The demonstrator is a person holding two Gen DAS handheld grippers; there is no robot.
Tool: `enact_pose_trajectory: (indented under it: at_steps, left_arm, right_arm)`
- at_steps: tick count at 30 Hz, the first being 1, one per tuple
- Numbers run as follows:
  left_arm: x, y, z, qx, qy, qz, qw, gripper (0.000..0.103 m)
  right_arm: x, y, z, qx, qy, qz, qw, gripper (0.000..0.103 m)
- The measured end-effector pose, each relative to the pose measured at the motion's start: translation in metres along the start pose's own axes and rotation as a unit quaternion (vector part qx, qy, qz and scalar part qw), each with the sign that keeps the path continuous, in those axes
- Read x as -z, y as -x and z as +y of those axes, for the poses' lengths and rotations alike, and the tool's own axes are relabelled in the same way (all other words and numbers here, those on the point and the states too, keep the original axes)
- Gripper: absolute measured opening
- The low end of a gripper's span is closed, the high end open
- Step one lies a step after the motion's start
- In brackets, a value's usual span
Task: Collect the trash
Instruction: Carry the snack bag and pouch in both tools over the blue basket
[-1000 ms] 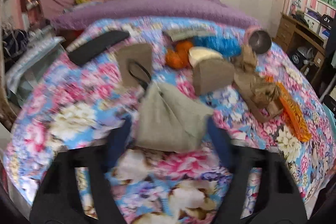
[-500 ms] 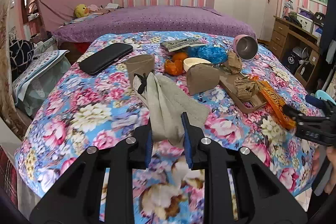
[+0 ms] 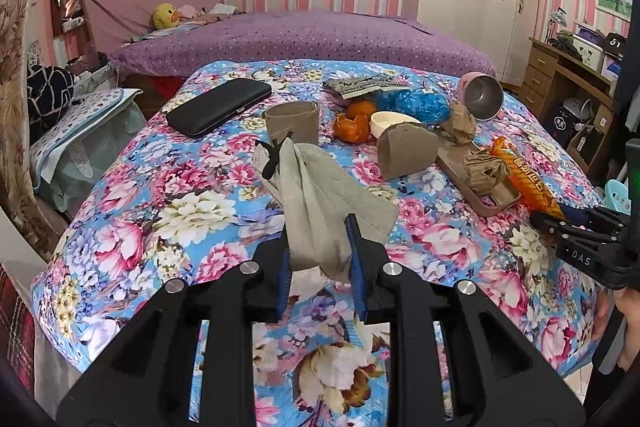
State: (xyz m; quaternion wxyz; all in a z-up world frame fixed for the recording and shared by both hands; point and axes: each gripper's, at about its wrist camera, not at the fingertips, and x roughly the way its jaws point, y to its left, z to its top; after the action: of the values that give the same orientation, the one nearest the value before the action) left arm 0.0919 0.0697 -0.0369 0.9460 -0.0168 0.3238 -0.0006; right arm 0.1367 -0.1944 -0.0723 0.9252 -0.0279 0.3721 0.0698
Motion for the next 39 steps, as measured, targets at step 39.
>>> enact_pose_trajectory:
  at_steps: [39]
  left_arm:
    - [-0.008, 0.014, -0.072, 0.028, -0.02, -0.038, 0.9987, 0.023]
  right_arm:
    - [0.001, 0.065, -0.067, 0.012, -0.027, -0.085, 0.996, 0.015]
